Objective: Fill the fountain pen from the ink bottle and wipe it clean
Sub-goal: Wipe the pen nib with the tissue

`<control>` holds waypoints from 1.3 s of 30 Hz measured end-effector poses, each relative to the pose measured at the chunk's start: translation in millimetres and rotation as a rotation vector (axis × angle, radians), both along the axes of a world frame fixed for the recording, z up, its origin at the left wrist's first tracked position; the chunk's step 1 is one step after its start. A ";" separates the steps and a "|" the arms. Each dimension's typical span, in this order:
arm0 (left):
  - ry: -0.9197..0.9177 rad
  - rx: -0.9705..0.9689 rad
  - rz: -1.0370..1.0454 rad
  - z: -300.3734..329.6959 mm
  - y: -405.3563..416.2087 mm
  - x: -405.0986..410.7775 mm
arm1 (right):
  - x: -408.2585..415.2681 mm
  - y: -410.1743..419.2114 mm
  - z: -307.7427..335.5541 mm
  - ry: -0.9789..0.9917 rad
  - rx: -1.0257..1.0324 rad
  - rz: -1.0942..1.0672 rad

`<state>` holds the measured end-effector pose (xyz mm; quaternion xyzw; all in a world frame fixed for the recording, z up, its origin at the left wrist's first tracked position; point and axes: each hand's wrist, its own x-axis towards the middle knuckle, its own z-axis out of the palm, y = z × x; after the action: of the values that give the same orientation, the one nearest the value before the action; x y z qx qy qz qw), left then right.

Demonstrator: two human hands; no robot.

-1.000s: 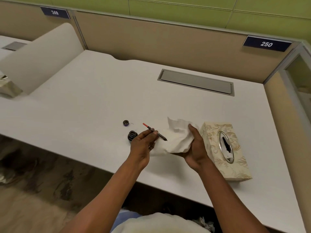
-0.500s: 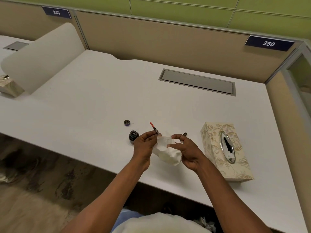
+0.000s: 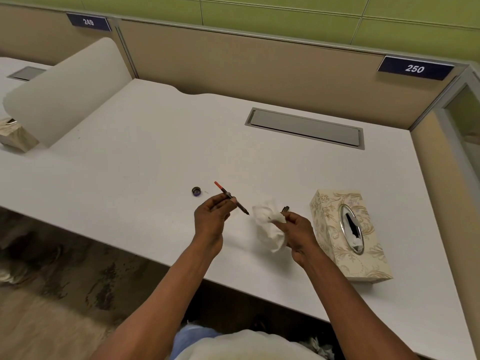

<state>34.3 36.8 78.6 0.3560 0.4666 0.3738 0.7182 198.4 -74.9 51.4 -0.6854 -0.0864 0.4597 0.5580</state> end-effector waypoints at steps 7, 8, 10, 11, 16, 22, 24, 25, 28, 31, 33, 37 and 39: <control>-0.045 -0.009 -0.092 1.9 -20.7 11.9 | -11.9 7.4 -1.9 -0.189 -0.068 0.006; -0.030 -0.001 -0.087 1.0 -23.7 13.8 | -14.0 7.7 -2.1 -0.226 -0.066 0.022; -0.003 0.011 -0.062 -1.7 -27.1 15.9 | -18.4 8.1 -0.7 -0.269 -0.042 0.044; 0.011 0.019 -0.048 -3.4 -27.7 16.2 | -20.0 7.7 0.7 -0.277 -0.027 0.050; 0.091 0.052 0.017 -12.1 -24.6 13.3 | -22.2 3.9 9.3 -0.111 0.088 0.076; 0.123 0.071 0.049 -14.9 -23.3 12.6 | -14.3 1.0 12.2 0.380 0.236 0.003; 0.115 0.072 0.034 -14.3 -25.4 13.1 | -13.1 1.8 10.5 0.348 0.224 0.025; 0.110 0.074 0.024 -13.8 -26.8 13.6 | -13.2 2.6 8.9 0.284 0.200 0.055; 0.111 0.085 0.006 -12.8 -29.6 14.6 | -15.3 3.9 3.6 0.175 0.166 0.095; 0.112 0.084 0.008 -12.3 -30.2 14.5 | -15.6 3.8 2.6 0.122 0.162 0.146; 0.118 0.082 0.007 -13.1 -30.0 13.5 | -14.8 4.1 2.5 0.083 0.160 0.228; 0.130 0.084 0.002 -13.7 -32.6 12.4 | -13.3 4.5 4.4 -0.035 0.153 0.326; 0.135 0.086 -0.002 -12.7 -33.7 12.9 | -13.4 4.2 3.5 -0.104 0.142 0.326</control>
<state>47.2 3.0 65.9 0.4113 0.4972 0.3680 0.6695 185.0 -70.6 54.9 -0.6441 -0.2574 0.5005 0.5180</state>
